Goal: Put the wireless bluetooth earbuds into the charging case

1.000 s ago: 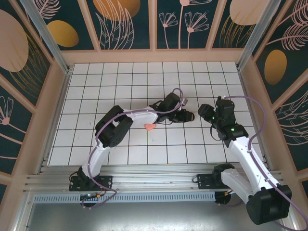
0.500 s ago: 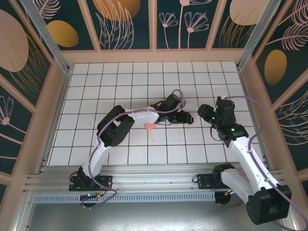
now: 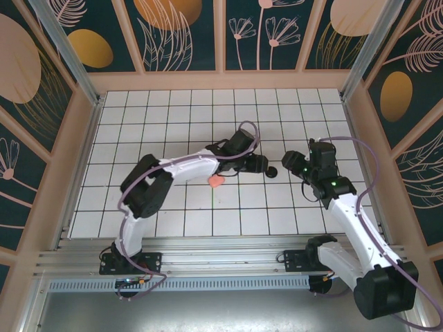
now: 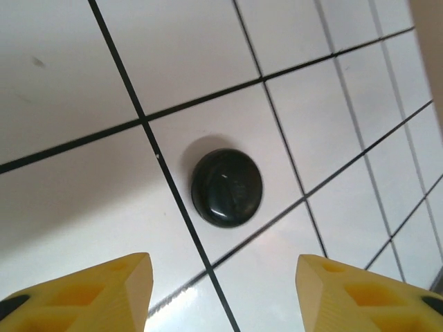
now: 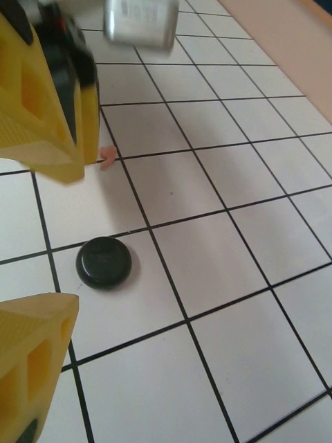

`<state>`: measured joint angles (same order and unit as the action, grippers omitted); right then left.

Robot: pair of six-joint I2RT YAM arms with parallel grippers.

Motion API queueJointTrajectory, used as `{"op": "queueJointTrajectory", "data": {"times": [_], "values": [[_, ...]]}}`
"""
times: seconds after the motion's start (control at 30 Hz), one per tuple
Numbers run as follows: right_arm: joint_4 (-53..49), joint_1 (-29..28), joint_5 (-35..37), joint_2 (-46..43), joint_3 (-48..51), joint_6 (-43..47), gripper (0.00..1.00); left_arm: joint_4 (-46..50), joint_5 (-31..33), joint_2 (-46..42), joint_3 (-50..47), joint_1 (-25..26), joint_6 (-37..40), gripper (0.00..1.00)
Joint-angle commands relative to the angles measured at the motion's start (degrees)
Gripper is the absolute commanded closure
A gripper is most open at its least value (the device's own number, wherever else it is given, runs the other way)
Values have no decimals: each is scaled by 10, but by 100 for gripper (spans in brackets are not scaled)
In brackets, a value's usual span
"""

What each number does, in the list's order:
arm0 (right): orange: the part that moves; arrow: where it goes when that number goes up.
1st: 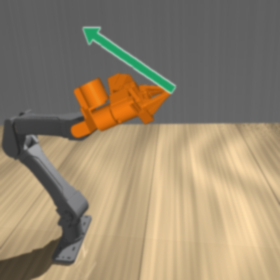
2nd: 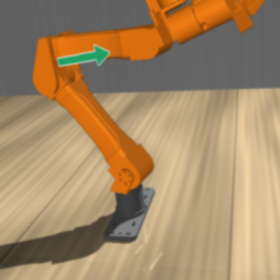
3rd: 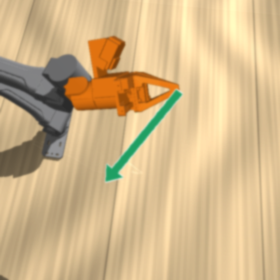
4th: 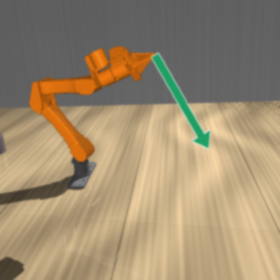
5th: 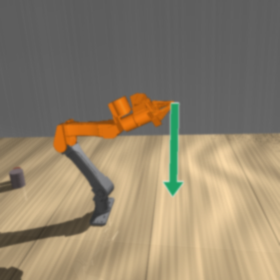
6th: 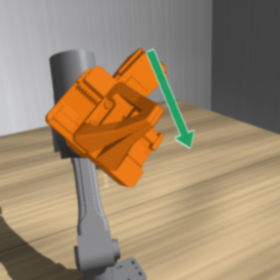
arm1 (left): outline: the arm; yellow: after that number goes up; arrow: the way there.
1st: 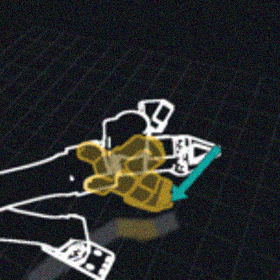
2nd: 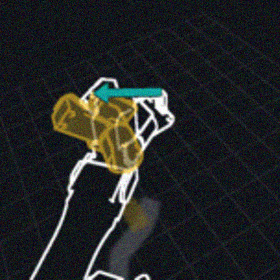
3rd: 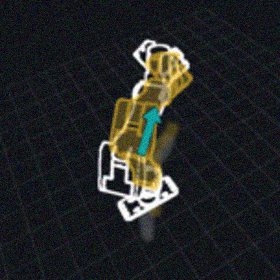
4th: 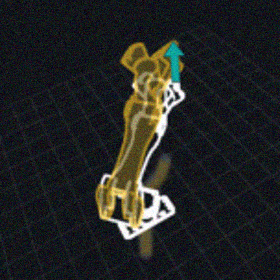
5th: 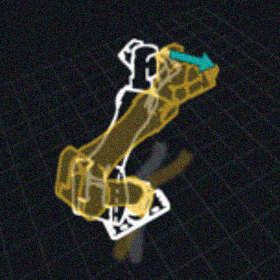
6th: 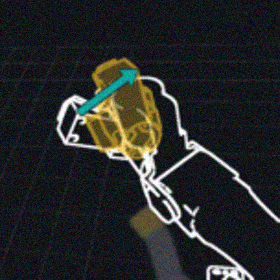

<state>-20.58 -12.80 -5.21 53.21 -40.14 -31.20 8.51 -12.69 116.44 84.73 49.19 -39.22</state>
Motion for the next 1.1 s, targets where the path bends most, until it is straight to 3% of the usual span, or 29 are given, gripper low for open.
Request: {"op": "queueJointTrajectory", "data": {"times": [0.0,0.23,0.33,0.9,1.07], "values": [[-11,-11,-35,26,-34,28,48,26,37,-68,-50,-20,15,43],[-45,-91,-11,109,-90,82,47,-5,66,-208,-196,-93,15,36],[-56,-128,-5,153,-117,110,46,-24,49,-241,-249,-139,18,35],[-188,-306,40,509,-395,263,27,-73,-46,-341,-405,-360,49,29],[-219,-335,36,589,-467,293,25,-78,-67,-350,-431,-402,54,27]]}}
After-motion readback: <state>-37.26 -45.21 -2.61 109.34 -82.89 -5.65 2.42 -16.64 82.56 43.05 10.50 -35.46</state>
